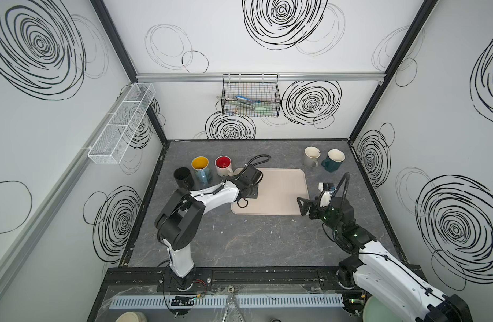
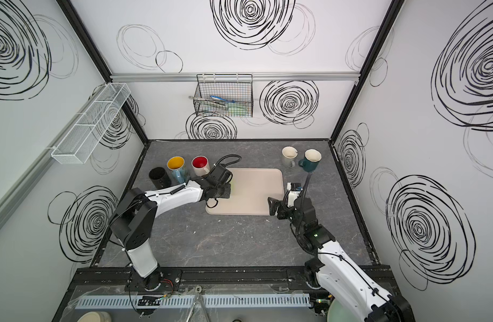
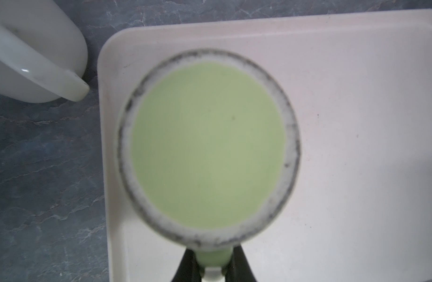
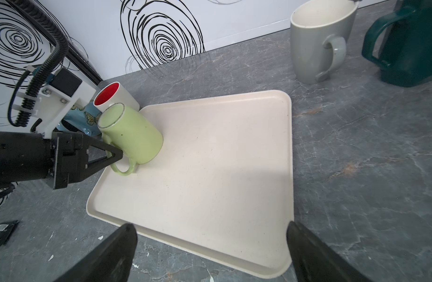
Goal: Turn the mug right side up
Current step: Pick up the mug from the tray.
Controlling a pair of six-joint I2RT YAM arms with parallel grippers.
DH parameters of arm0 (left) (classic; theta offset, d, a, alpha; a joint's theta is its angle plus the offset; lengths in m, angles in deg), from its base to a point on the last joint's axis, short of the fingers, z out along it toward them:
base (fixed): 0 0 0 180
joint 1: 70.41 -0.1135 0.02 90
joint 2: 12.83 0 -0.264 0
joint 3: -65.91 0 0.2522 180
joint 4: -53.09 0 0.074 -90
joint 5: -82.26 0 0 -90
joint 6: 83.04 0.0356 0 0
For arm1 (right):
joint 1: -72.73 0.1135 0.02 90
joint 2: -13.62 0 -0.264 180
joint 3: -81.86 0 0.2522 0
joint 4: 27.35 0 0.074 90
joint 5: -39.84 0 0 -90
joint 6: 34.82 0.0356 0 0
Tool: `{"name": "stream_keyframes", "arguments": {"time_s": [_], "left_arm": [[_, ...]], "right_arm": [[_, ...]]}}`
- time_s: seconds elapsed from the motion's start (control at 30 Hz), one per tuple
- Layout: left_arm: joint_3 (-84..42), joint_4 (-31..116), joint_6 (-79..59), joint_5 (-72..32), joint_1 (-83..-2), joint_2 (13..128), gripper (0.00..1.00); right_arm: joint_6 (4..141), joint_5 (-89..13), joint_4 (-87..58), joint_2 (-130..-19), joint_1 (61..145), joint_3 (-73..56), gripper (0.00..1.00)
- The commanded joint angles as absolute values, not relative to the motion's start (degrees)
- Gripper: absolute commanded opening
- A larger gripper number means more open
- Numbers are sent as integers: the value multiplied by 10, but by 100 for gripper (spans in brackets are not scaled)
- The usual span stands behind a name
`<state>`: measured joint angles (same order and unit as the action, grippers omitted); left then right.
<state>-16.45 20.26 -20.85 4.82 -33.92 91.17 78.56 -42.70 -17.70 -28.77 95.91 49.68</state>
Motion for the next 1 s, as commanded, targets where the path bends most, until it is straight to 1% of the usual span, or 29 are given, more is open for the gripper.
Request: {"name": "stream_keyframes", "arguments": {"time_s": [0.0,0.13,0.2,0.27,0.3,0.33,0.47,0.6,0.7,0.8,0.97], "left_arm": [[-185,162,-187,104,-335,930,13],[-203,143,-178,143,-326,941,26],[-211,137,-178,150,-326,946,28],[-217,133,-168,155,-326,951,32],[-221,131,-163,157,-326,953,32],[-224,130,-161,160,-326,955,30],[-232,135,-159,150,-329,957,19],[-238,139,-156,136,-329,957,11],[-239,145,-149,117,-329,954,0],[-233,155,-149,88,-332,949,0],[-199,201,-173,-9,-354,928,0]], "right_arm": [[791,-432,-180,-288,957,502,100],[792,-432,-178,-288,957,502,100],[793,-433,-176,-287,957,502,100],[793,-433,-175,-286,957,501,100],[793,-433,-175,-287,957,500,100],[793,-433,-174,-286,957,500,100],[794,-433,-173,-285,957,500,100],[797,-426,-172,-285,956,500,100],[803,-417,-175,-283,957,504,100],[807,-408,-182,-280,956,512,100],[815,-386,-196,-277,953,526,100]]}}
